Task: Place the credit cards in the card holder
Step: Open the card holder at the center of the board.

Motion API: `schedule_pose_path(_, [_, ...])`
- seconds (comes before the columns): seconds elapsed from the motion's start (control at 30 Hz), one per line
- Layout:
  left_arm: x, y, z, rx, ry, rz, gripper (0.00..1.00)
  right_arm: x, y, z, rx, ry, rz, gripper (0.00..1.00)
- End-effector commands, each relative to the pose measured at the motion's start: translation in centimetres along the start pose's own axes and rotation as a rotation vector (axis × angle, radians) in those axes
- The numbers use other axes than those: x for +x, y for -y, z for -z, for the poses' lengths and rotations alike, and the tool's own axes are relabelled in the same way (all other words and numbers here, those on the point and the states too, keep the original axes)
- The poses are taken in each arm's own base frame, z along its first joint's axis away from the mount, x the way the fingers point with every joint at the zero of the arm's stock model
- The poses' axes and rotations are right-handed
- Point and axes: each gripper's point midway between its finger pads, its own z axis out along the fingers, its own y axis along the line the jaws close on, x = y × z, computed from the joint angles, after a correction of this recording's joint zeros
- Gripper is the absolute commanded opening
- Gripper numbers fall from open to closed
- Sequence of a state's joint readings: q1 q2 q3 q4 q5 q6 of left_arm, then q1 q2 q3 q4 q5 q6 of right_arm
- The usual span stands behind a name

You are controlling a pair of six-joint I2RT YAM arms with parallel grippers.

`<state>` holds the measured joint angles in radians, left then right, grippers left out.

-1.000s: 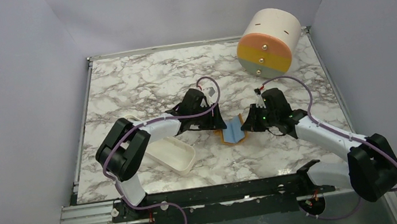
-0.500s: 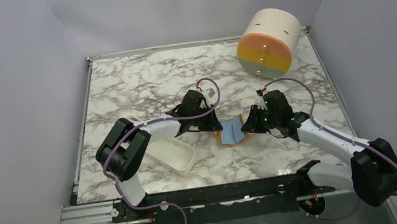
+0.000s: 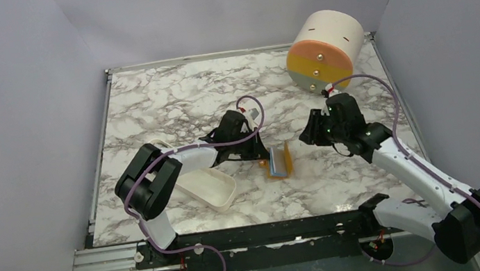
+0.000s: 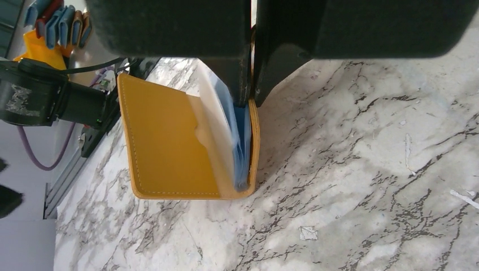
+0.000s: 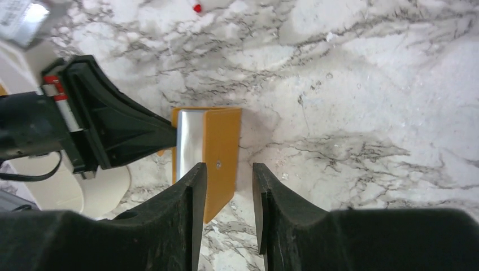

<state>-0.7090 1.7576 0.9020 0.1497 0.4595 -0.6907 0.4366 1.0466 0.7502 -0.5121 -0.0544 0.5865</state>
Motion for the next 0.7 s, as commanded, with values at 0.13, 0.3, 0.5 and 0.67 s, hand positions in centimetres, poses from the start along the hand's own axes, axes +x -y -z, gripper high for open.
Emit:
schedule_pose_path(0.13, [-1.0,3.1,1.1,0.074,0.018,0.036,0.00,-1.8,-6.5,3.5,-0.344,0.055,0.073,0.37])
schedule_pose_path(0.3, [-1.4,3.2,1.2,0.062,0.018,0.035,0.00,-0.3,-8.0,2.6,-0.409,0.000,0.049,0.37])
schedule_pose_path(0.5, [-2.0,3.9,2.0,0.060,0.043,0.045,0.00,1.8,-9.2,1.1,-0.427,-0.066,0.040,0.37])
schedule_pose_path(0.67, [-1.9,3.9,1.9,0.060,0.044,0.053,0.00,3.7,-7.6,-2.0,-0.231,-0.102,0.058,0.39])
